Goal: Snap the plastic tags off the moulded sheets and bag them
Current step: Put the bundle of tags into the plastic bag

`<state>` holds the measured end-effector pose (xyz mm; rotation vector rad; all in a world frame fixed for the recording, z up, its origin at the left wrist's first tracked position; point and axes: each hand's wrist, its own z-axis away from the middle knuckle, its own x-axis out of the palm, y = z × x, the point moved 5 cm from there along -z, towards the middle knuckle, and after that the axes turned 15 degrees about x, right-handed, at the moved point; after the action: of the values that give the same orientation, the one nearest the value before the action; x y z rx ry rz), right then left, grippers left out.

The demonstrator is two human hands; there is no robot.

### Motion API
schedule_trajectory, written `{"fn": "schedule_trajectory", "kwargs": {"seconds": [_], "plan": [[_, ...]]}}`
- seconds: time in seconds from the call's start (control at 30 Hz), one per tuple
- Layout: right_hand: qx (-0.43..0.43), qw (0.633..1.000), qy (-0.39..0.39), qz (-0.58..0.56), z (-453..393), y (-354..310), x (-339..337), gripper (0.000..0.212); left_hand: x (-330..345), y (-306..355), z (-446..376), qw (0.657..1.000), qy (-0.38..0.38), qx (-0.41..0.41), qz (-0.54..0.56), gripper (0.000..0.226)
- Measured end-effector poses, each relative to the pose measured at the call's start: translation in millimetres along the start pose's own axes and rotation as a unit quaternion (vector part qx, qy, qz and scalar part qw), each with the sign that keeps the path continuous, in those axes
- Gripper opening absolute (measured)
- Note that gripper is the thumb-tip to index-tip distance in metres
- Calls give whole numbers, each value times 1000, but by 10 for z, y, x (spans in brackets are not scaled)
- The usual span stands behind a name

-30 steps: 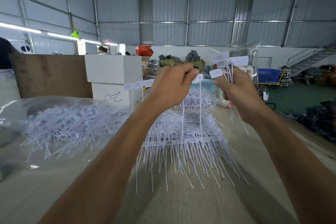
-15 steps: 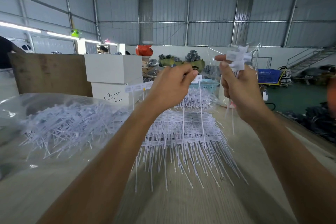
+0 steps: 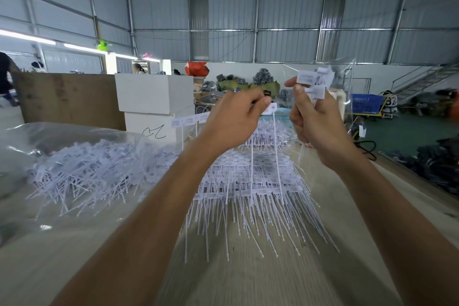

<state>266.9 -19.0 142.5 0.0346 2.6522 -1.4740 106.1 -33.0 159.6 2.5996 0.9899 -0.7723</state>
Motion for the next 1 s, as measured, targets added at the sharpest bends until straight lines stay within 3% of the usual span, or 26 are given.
{"fn": "schedule_trajectory", "kwargs": {"seconds": [0.17,0.33,0.5,0.67,0.77,0.9,1.0], "plan": [[21,995,22,91,-21,48,22,11,9,-13,15,1000,2,-1,17,33],[56,995,34,69,-39,99,9,30,21,-11,16,1000,-6,6,10,33],[60,995,-42,71,-3,96,131,41,12,1,7,1000,-2,8,9,25],[38,993,-68,86,36,40,133,22,-7,20,20,999,2,12,32,22],[28,992,-94,83,56,34,131,16,-22,61,20,999,6,15,43,35],[49,989,-120,70,65,57,157,17,0,38,16,996,0,8,88,21],[61,987,-144,47,82,41,191,22,5,25,17,992,3,11,129,23]]}}
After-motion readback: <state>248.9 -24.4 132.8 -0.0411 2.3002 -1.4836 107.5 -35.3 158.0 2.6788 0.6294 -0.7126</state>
